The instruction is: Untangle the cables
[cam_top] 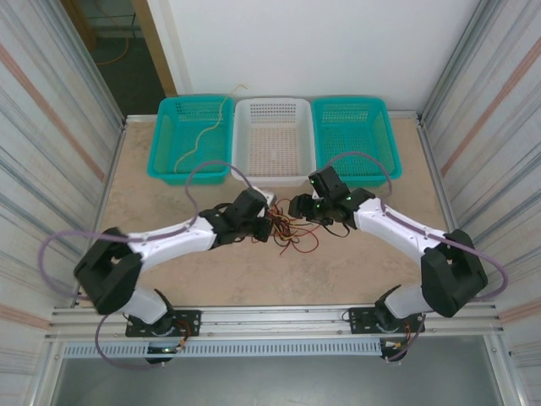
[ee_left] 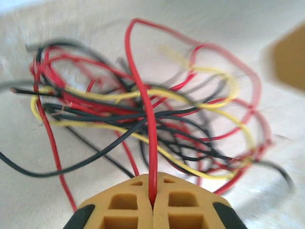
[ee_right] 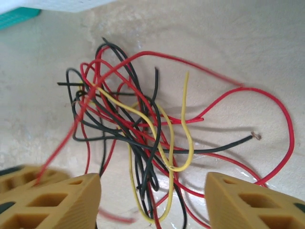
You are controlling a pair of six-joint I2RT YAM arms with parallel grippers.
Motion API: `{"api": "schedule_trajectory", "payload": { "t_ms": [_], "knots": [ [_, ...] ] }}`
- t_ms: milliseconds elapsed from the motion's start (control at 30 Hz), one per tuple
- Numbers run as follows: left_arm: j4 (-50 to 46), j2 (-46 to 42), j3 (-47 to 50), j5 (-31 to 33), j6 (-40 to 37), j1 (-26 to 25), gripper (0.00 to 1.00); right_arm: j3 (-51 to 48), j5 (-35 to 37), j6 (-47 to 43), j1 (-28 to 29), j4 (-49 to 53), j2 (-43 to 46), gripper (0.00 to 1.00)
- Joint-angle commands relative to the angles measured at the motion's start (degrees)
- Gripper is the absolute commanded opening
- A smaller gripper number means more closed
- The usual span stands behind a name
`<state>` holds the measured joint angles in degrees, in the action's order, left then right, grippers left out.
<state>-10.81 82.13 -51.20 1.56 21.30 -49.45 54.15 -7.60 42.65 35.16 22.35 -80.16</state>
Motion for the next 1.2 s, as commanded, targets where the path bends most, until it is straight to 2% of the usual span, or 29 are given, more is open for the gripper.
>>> {"api": "schedule_trajectory", "payload": {
  "t_ms": [0, 233, 433, 633, 800, 900, 1000, 1100, 1167],
  "knots": [
    [-6.9, -10.3, -6.2, -0.3, -2.4, -1.3, 0.00, 1.6, -0.7, -2.5, -0.7, 0.6, 5.7, 0.65],
    [-12.7, -19.1, -14.0, -2.2, -1.9, -1.3, 0.00, 5.3, -4.3, -4.4, -0.2, 1.4, 12.5, 0.75],
    [-12.3, -19.8, -17.4, -2.0, -1.3, -1.3, 0.00, 8.0, -1.9, -4.2, 3.9, 4.4, 13.0, 0.72],
    [-10.6, -19.5, -17.0, -0.2, 1.1, 0.1, 0.00, 6.6, 0.1, -5.4, 9.7, 1.7, 15.9, 0.69],
    [-6.8, -19.3, -17.9, -10.5, 11.5, 8.0, 0.00, 4.7, 1.4, -6.4, 10.9, -1.0, 20.9, 0.67],
    [-3.4, -19.3, -19.1, -16.1, 15.8, 11.4, 0.00, 5.7, -1.2, -9.4, 11.0, -2.9, 22.9, 0.71],
    [-3.8, -18.0, -23.3, -19.8, 15.8, 12.2, 0.00, 9.2, -4.3, -13.7, 11.0, -3.0, 20.7, 0.78],
    [-4.9, -16.4, -26.9, -23.9, 15.7, 12.1, 0.00, 14.1, -4.1, -18.0, 11.0, -0.5, 16.0, 0.78],
    [-4.2, -16.5, -27.8, -24.7, 15.9, 12.1, 0.00, 16.3, -3.9, -19.7, 11.1, -0.3, 12.9, 0.74]
  ]
}}
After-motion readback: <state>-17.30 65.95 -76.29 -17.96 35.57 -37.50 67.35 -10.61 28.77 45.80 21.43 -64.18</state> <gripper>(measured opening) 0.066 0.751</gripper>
